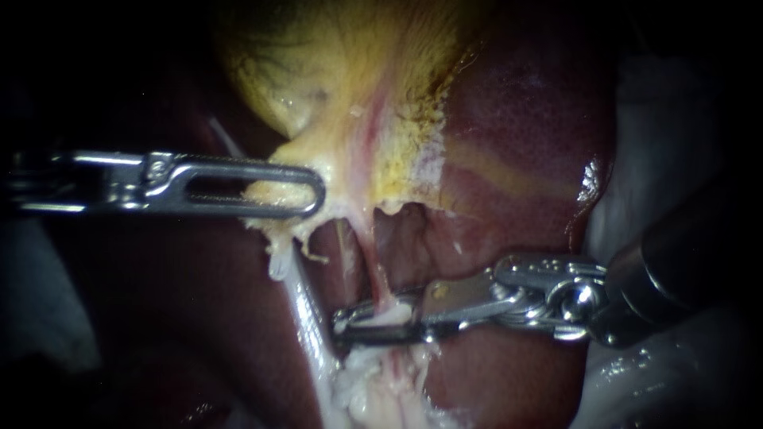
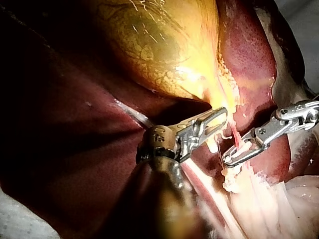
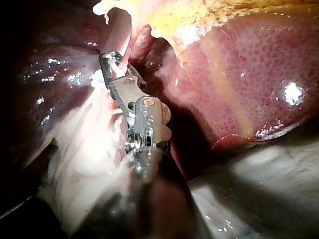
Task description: Going back second clip right tube
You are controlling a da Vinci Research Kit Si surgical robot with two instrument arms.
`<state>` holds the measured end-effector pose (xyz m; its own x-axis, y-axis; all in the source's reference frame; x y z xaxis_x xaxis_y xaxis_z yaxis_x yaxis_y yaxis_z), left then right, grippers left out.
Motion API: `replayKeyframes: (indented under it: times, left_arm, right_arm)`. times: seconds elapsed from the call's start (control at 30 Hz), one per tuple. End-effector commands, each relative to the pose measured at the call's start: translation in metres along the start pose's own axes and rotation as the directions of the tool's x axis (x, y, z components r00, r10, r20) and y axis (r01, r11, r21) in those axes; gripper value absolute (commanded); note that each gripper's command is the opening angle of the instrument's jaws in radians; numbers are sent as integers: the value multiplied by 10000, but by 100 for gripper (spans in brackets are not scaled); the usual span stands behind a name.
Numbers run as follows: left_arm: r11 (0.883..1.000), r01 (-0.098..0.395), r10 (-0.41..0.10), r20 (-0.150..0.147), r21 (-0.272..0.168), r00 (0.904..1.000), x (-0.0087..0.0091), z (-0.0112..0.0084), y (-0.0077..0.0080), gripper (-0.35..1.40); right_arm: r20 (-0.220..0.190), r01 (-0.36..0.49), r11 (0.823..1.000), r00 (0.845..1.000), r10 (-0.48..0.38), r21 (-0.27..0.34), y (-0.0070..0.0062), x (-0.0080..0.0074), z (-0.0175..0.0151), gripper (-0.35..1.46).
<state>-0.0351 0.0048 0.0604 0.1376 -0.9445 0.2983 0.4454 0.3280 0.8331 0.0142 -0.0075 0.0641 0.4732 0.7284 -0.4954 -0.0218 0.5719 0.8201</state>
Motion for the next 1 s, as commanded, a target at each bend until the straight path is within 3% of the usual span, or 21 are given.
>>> replayKeyframes:
  times: [0.03,0.47,0.5,0.57,0.63,0.8,1.0]
  left_arm:
    - [10000,2,-2,0,1,10000,0,0,0,-35]
    - [10000,2,-2,0,1,10000,0,0,0,-35]
    - [10000,2,-2,0,2,10000,0,0,0,-35]
    - [10000,1,-1,-1,2,10000,0,-1,0,-35]
    - [10000,1,-1,-2,3,10000,0,-1,0,-35]
    - [10000,-1,1,-4,7,10000,1,-2,0,-35]
    - [10000,-1,1,-5,7,10000,0,-1,1,-35]
  right_arm:
    - [-4,-6,10000,10000,6,0,0,0,0,-35]
    - [8,8,10000,10000,-8,25,0,0,-1,-35]
    - [24,423,9991,9991,-423,-61,-1,0,0,-27]
    - [-206,1777,9814,9835,-1796,-726,-2,1,4,7]
    - [-642,1941,9765,9776,-2004,-933,-3,-3,2,48]
    - [-535,2504,9659,9657,-2540,-657,-5,-13,0,50]
    - [-479,2958,9530,9530,-2991,-648,-6,-14,-5,50]
